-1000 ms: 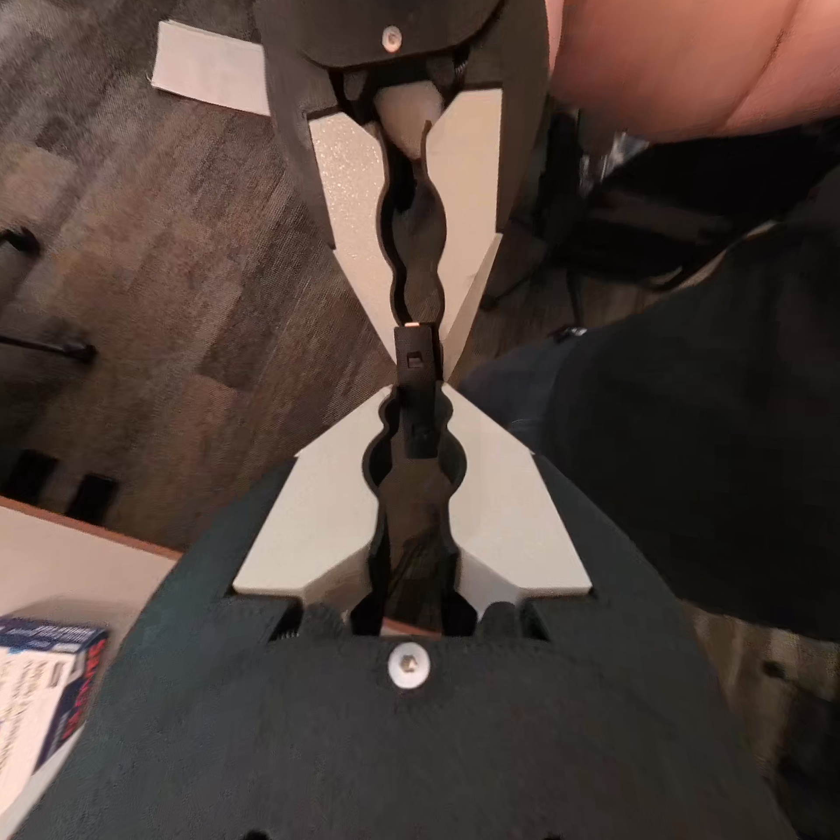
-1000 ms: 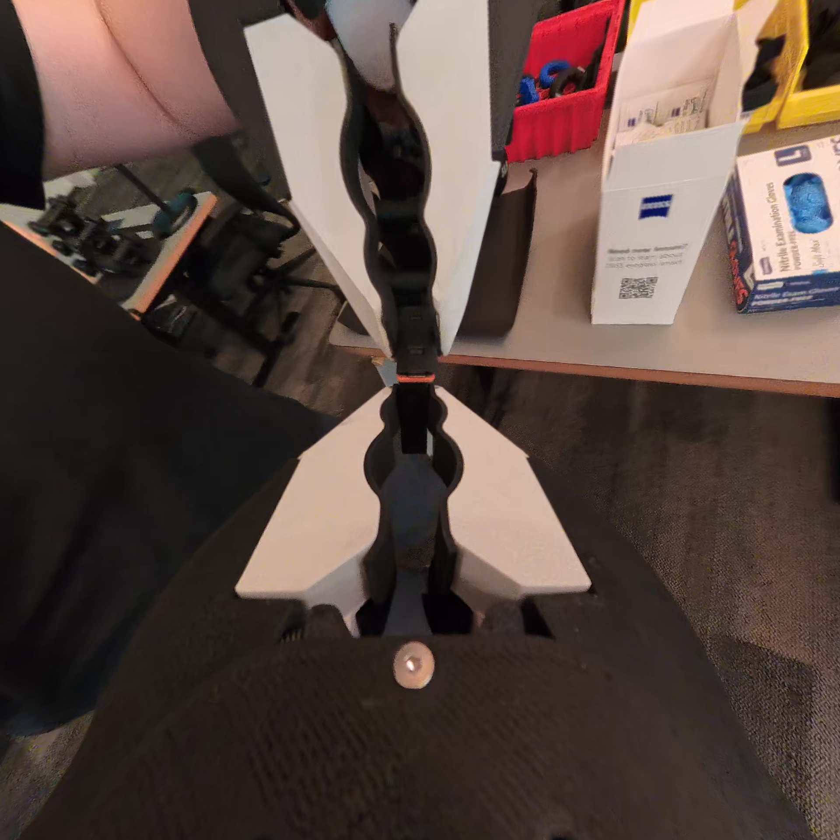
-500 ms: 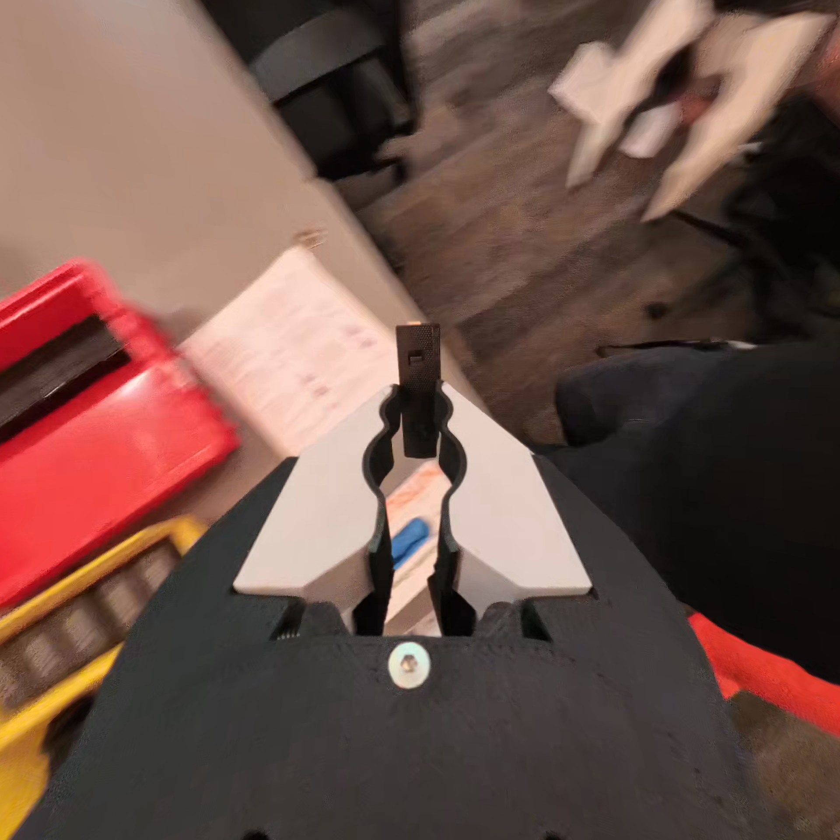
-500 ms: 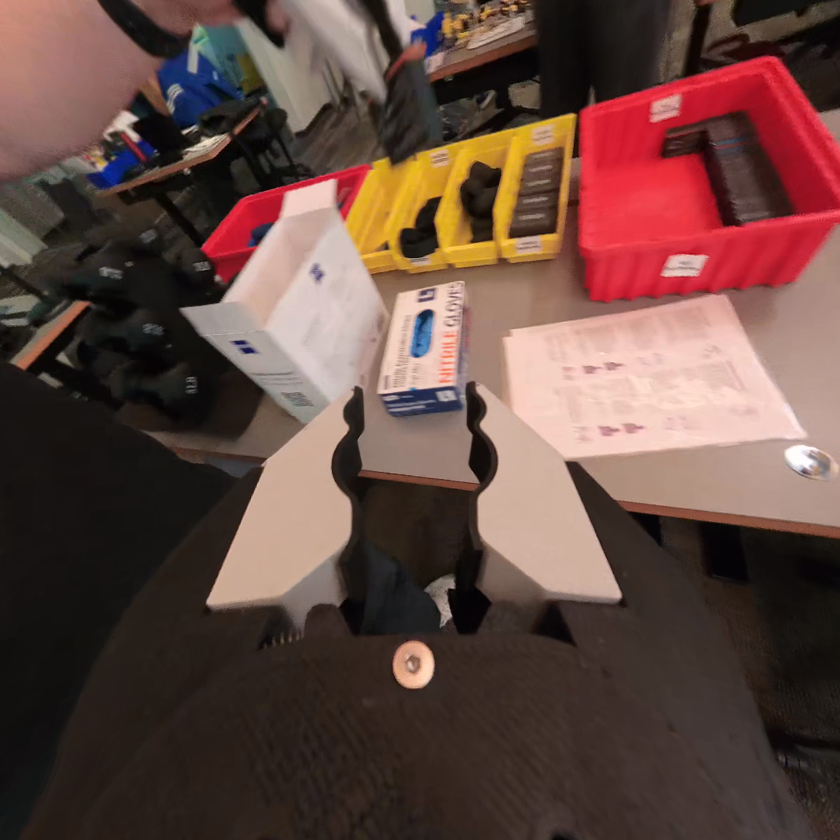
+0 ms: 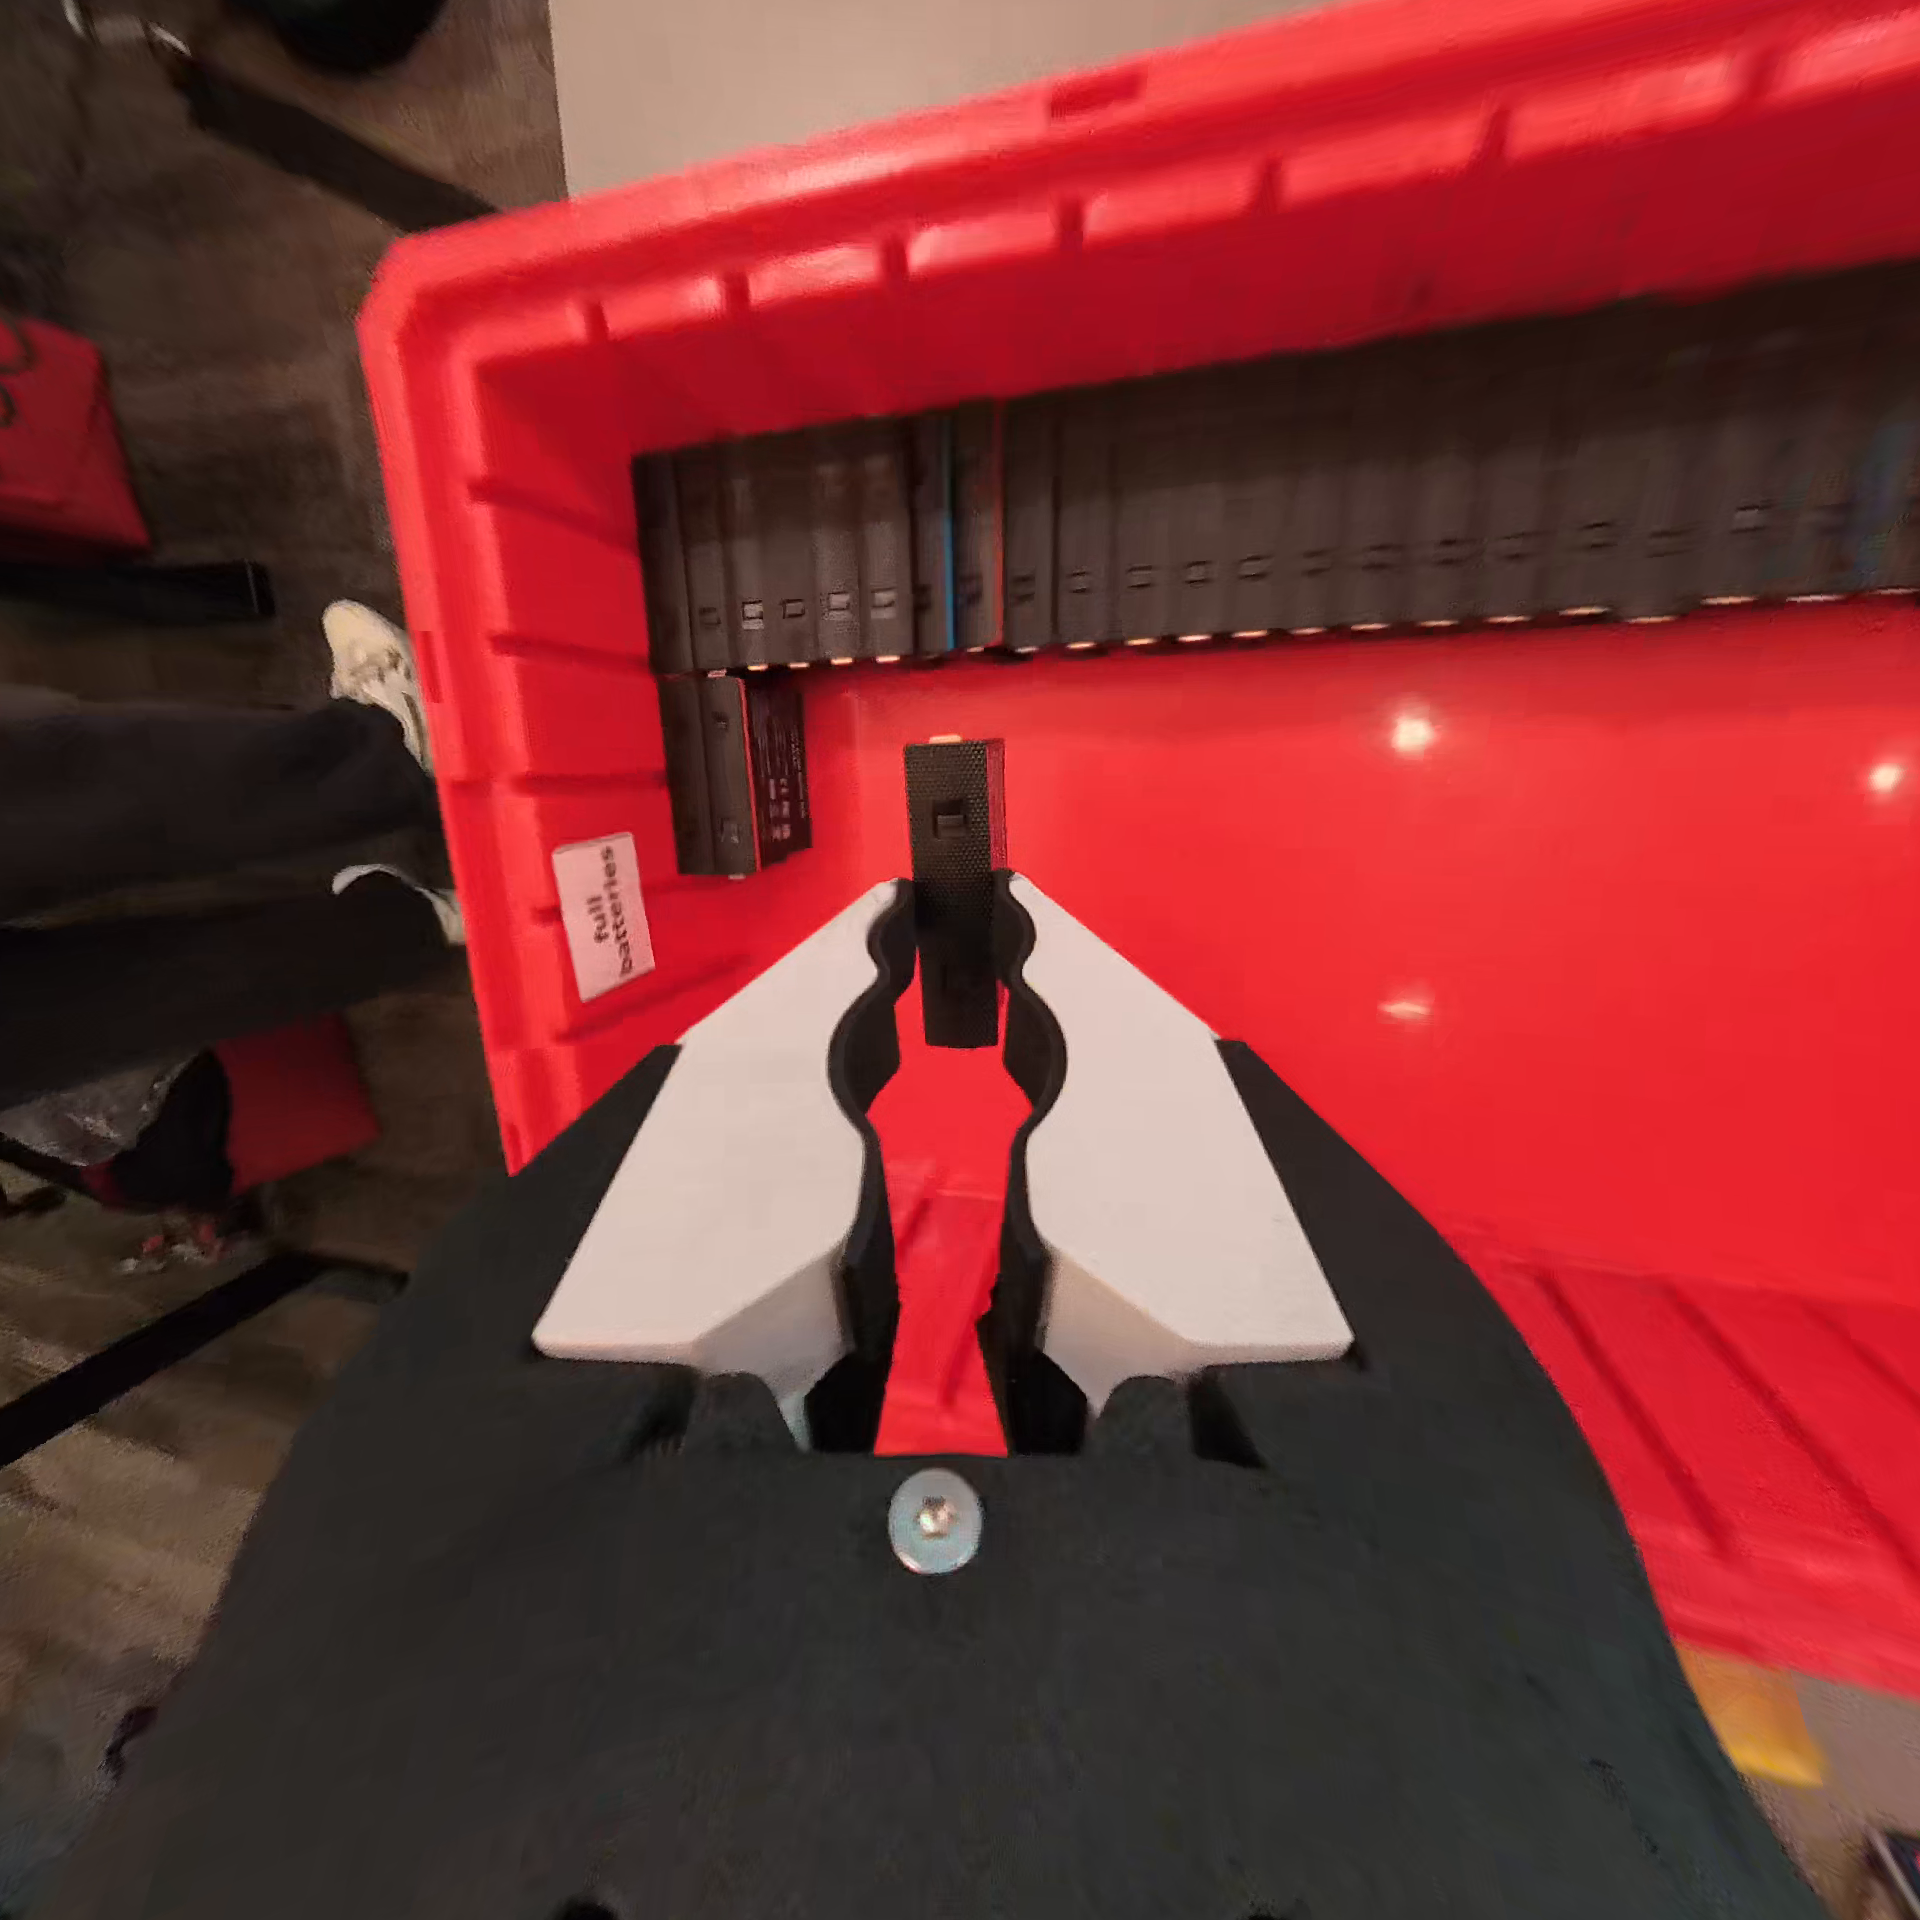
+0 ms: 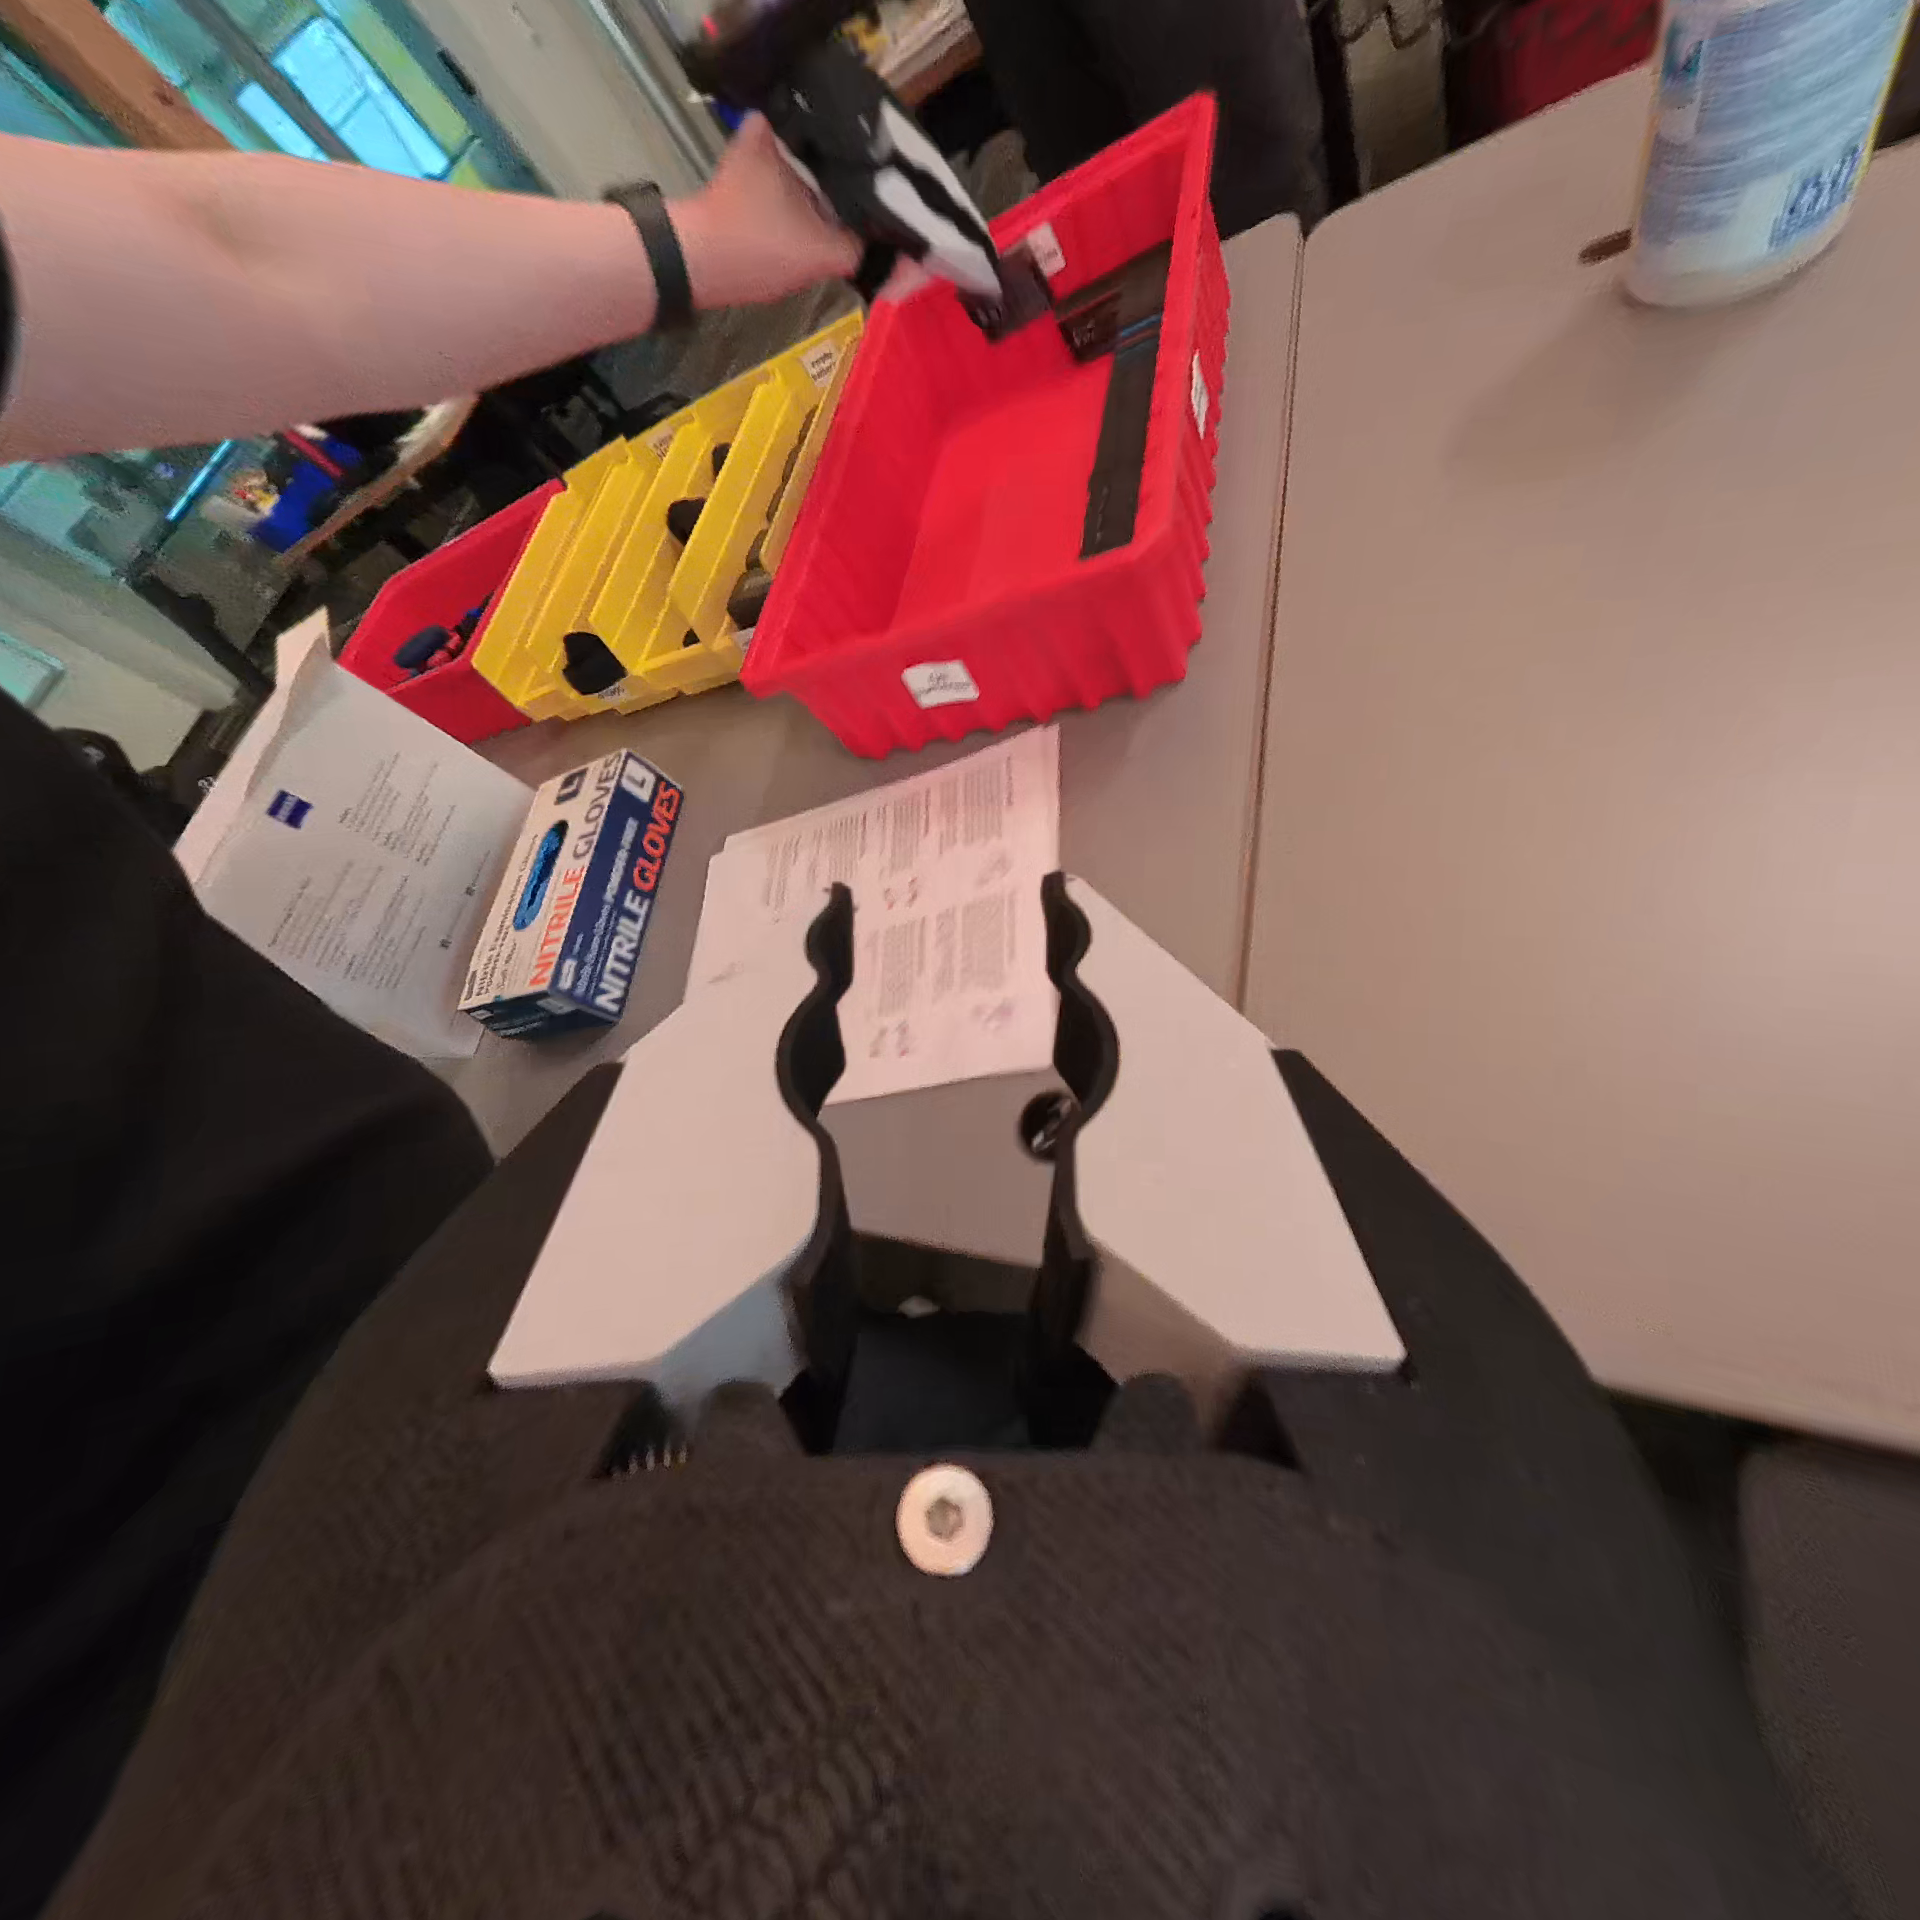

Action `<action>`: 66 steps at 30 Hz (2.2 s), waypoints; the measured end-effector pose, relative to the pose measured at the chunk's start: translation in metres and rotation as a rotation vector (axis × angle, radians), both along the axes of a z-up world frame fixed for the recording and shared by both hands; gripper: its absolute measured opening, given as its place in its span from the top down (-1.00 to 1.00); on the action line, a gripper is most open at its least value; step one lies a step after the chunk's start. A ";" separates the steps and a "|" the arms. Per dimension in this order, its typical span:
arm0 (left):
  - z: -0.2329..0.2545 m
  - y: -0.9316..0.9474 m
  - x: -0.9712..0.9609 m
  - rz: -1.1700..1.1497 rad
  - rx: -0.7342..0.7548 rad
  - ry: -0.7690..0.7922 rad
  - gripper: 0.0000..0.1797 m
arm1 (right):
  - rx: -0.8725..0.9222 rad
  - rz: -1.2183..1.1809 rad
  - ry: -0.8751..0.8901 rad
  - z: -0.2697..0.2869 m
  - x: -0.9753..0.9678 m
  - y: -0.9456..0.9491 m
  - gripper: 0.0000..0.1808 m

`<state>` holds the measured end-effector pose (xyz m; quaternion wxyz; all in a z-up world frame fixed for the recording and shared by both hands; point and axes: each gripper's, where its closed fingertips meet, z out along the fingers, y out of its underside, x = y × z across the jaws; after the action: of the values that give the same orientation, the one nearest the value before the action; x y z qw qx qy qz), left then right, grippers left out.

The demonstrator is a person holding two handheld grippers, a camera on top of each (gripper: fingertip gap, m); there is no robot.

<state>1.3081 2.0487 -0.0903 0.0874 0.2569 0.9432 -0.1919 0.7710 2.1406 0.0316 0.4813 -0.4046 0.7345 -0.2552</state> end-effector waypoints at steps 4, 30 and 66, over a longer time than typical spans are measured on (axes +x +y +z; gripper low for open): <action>-0.042 -0.032 0.025 0.018 0.024 -0.016 0.86 | -0.095 0.069 -0.017 0.005 0.015 -0.063 0.61; 0.117 0.058 0.028 0.312 -0.436 -0.288 0.59 | -0.360 0.409 -0.160 0.047 0.179 -0.061 0.57; 0.324 1.619 -0.530 2.486 -1.066 -1.009 0.07 | -0.171 1.818 -0.854 0.253 0.300 1.429 0.14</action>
<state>0.7777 3.6675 0.2342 0.5960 -0.7385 0.2384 -0.2060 1.0706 3.5695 0.2851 0.6855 -0.7193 -0.1075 0.0335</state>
